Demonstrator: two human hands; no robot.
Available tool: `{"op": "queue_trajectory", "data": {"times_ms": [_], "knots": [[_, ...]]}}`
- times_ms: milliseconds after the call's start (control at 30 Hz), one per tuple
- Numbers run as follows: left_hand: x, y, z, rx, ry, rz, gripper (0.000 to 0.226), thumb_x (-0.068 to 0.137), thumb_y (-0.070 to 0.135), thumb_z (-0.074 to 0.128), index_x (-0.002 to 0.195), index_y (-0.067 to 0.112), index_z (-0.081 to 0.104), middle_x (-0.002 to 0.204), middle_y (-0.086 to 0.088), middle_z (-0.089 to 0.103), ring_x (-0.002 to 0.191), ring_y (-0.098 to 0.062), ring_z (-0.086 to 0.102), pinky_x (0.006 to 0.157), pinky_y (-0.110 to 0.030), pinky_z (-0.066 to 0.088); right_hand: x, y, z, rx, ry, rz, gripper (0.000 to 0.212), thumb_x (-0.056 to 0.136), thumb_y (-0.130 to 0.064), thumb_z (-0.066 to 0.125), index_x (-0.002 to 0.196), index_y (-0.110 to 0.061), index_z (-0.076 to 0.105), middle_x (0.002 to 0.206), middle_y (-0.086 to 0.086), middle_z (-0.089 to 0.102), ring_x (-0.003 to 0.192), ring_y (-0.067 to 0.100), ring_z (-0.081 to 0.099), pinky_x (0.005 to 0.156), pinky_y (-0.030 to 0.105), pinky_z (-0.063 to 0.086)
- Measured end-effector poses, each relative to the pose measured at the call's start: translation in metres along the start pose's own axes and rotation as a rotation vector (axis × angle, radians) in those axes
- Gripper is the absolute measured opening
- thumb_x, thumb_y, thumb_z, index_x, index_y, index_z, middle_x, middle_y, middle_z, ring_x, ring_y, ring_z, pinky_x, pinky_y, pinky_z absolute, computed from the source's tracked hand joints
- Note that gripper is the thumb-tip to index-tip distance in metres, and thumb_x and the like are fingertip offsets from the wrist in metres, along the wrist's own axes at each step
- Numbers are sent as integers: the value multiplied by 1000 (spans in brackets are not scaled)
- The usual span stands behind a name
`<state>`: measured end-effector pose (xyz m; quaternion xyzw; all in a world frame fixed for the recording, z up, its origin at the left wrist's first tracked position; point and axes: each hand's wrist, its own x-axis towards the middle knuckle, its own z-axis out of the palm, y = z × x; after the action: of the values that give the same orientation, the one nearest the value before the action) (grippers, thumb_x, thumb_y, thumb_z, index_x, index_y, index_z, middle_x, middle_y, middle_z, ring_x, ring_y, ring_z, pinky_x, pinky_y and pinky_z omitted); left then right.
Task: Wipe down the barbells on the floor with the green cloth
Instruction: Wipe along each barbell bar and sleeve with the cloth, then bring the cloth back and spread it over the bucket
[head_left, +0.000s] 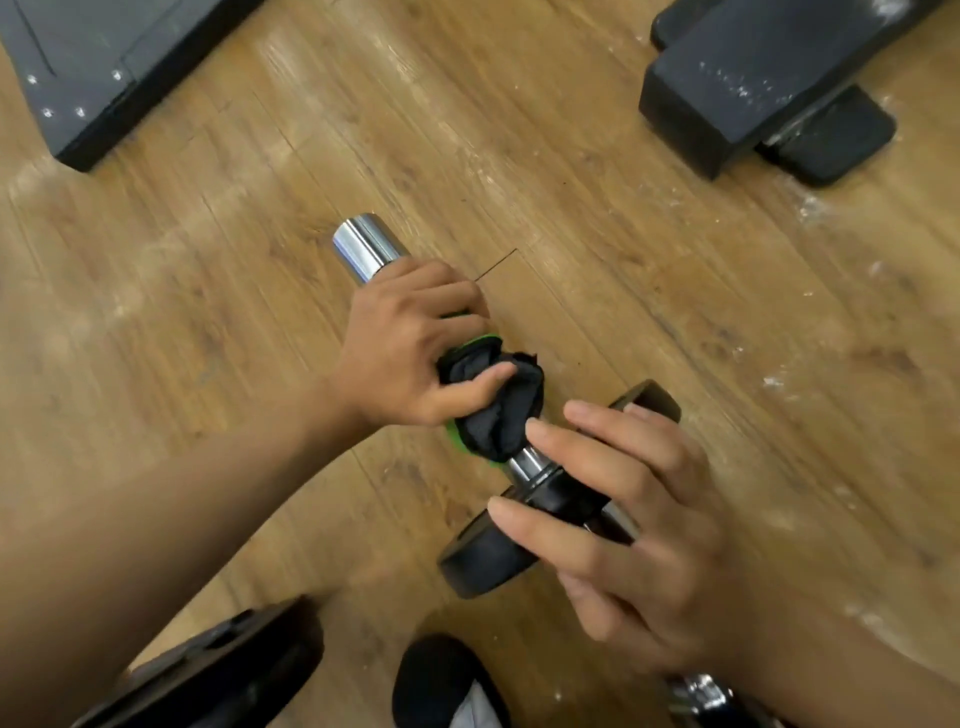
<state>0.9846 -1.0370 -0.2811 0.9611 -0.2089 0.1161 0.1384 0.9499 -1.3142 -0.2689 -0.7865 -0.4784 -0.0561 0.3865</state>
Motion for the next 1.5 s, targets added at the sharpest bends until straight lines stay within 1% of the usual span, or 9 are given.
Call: {"op": "queue_trajectory", "data": {"times_ms": [233,367,533,633,733,867,1100,1367,1500], "knots": [[15,37,-62,96,-91,-68,50,97,44,69,64,16,43,63,-3,47,52,-27,53,48,-29,28,9,-11,-35,-154,-399,21,64,92,-25,60,154,-24,44,163,19,34,153,40,28,125,54,21],[-8,50,-172,58,-213,-274,45,93,44,65,66,21,37,64,5,35,46,-24,44,49,-24,23,46,-59,-100,-183,-815,158,73,99,-45,41,166,-27,19,172,18,7,159,35,4,128,41,-2],[-44,72,-373,60,-217,-624,54,93,57,54,60,14,48,60,5,36,42,-25,44,42,-28,36,191,-186,-199,-197,-1084,356,80,93,-67,14,165,-35,1,172,3,-16,159,24,-13,130,47,8],[-56,76,-508,97,-124,-745,59,93,61,55,59,14,47,59,2,38,43,-21,39,39,-30,38,306,-283,-251,-161,-1033,346,75,104,-59,36,164,-39,-3,173,-4,-11,159,21,-11,129,45,16],[-73,63,-621,147,-17,-741,57,93,56,59,58,12,49,58,-1,41,44,-22,42,39,-30,35,422,-371,-266,-148,-957,268,74,104,-55,41,164,-39,2,174,-2,-4,160,21,-8,127,40,3],[-94,46,-742,227,47,-815,54,87,56,61,57,12,51,56,0,43,43,-22,43,47,-23,17,540,-464,-256,-133,-851,294,72,104,-55,45,165,-32,14,174,-1,2,160,21,-2,130,42,6],[-134,35,-877,280,179,-1037,53,87,63,57,59,22,39,55,8,37,41,-17,35,38,-25,27,672,-572,-249,9,-714,257,65,103,-51,49,162,-36,29,172,-4,15,159,15,7,125,40,21],[-182,2,-970,456,259,-1349,57,84,75,53,64,24,39,57,10,42,44,-12,36,43,-18,11,773,-639,-201,70,-805,-40,71,93,-63,43,160,-41,30,170,-1,22,157,16,11,124,50,29],[-214,-44,-990,524,304,-1433,59,86,71,49,61,18,45,58,6,46,45,-18,45,37,-27,33,825,-659,-127,138,-911,-140,72,93,-67,43,160,-46,25,171,-6,15,158,15,9,127,42,21]]}}
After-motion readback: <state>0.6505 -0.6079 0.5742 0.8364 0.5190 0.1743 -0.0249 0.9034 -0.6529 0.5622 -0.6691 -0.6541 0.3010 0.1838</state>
